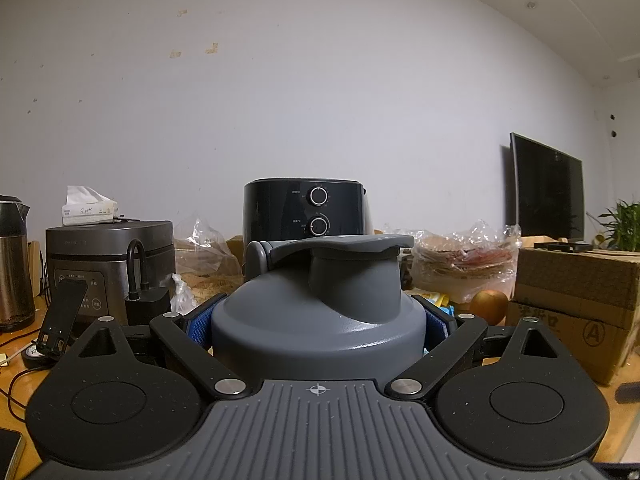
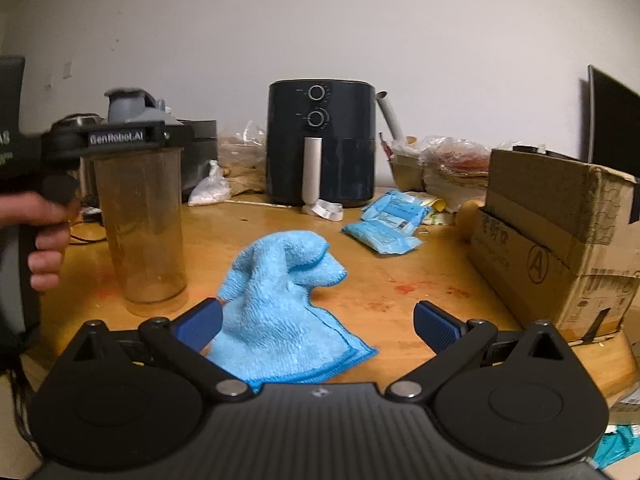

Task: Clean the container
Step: 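Lower the open right tool over the light-blue microfiber cloth, then close the right tool on the middle of the blue cloth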

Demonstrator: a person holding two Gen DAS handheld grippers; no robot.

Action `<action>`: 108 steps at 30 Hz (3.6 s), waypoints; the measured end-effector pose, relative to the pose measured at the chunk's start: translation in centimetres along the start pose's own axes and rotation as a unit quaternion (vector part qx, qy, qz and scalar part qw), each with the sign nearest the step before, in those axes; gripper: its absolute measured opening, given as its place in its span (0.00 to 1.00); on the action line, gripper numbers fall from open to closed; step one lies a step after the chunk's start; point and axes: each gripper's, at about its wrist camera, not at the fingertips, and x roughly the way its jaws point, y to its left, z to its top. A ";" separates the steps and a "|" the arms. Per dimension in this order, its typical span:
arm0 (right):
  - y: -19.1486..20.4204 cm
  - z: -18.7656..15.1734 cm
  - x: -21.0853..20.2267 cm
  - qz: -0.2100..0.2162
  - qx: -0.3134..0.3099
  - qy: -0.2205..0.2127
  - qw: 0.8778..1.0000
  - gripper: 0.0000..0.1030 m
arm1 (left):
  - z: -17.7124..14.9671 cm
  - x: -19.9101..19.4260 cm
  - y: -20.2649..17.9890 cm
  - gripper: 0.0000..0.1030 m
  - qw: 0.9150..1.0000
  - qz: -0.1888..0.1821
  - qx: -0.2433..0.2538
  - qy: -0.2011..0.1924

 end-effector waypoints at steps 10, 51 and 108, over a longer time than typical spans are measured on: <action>0.0 0.8 0.9 0.062 -0.028 0.027 0.997 1.00 | 0.0 0.0 0.0 0.92 1.000 -0.001 -0.001 -0.001; 0.9 4.7 6.1 0.126 -0.067 0.114 0.983 1.00 | 0.0 0.0 0.3 0.92 1.000 -0.003 0.000 0.000; 1.4 5.1 10.5 0.142 -0.034 0.158 0.977 0.64 | -0.1 0.1 0.5 0.93 1.000 -0.002 0.000 0.000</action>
